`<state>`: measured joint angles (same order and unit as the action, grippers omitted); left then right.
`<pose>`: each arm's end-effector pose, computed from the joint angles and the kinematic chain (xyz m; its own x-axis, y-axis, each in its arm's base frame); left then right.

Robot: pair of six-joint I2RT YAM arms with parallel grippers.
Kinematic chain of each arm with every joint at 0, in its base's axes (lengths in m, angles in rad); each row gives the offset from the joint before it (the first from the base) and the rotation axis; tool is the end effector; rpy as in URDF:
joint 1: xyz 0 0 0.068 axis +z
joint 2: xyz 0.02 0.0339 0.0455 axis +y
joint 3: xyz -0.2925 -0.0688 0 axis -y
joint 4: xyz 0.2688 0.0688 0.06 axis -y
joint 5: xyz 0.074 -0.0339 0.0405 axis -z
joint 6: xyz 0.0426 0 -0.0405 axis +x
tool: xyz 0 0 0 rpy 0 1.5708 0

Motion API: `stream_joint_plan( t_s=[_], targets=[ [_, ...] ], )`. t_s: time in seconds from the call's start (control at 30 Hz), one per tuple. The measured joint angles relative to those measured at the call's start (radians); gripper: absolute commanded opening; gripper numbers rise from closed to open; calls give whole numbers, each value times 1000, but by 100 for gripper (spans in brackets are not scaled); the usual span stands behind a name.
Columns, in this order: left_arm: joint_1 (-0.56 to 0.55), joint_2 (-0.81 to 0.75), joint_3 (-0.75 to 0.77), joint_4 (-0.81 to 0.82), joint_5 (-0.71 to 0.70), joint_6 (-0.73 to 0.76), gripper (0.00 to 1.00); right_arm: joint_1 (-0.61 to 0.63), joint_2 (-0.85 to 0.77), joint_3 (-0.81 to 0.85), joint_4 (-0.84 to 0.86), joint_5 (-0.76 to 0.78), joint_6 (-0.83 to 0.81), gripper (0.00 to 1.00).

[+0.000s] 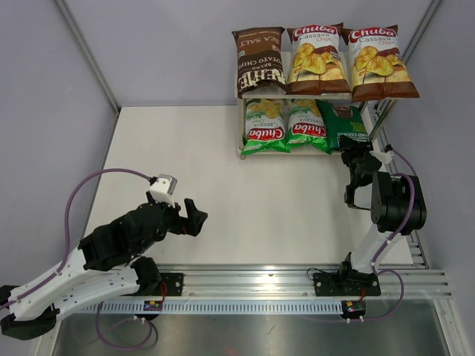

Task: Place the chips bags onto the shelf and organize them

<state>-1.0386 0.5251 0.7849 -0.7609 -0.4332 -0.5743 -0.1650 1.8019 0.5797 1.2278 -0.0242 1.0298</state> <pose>0.0713 -0.0858 0.3330 -0.5280 -0.0750 -0.8459 0.3674 0.8779 -0.3072 0.3472 -0.0568 0.1667 0.1231 0.8482 -0.5151 0.0675 0.5107 0.8571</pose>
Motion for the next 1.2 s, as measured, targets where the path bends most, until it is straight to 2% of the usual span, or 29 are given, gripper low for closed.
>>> stream_joint_plan(
  t_s=[0.4,0.83,0.97,1.0,1.13,1.2],
  targets=[
    [0,-2,0,3,0,0,99,-12,10,34,-34,-27,-23,38],
    [0,-13,0,7,0,0,99,-14,76,64,-21,-50,-9,46],
    [0,-13,0,7,0,0,99,-14,77,69,-29,-51,-9,52],
    [0,-13,0,7,0,0,99,-14,77,71,-36,-51,-9,56],
    [0,-14,0,7,0,-1,99,-15,74,69,-48,-49,-9,61],
    [0,-15,0,7,-1,-2,99,-15,60,61,-64,-48,-9,71]
  ],
)
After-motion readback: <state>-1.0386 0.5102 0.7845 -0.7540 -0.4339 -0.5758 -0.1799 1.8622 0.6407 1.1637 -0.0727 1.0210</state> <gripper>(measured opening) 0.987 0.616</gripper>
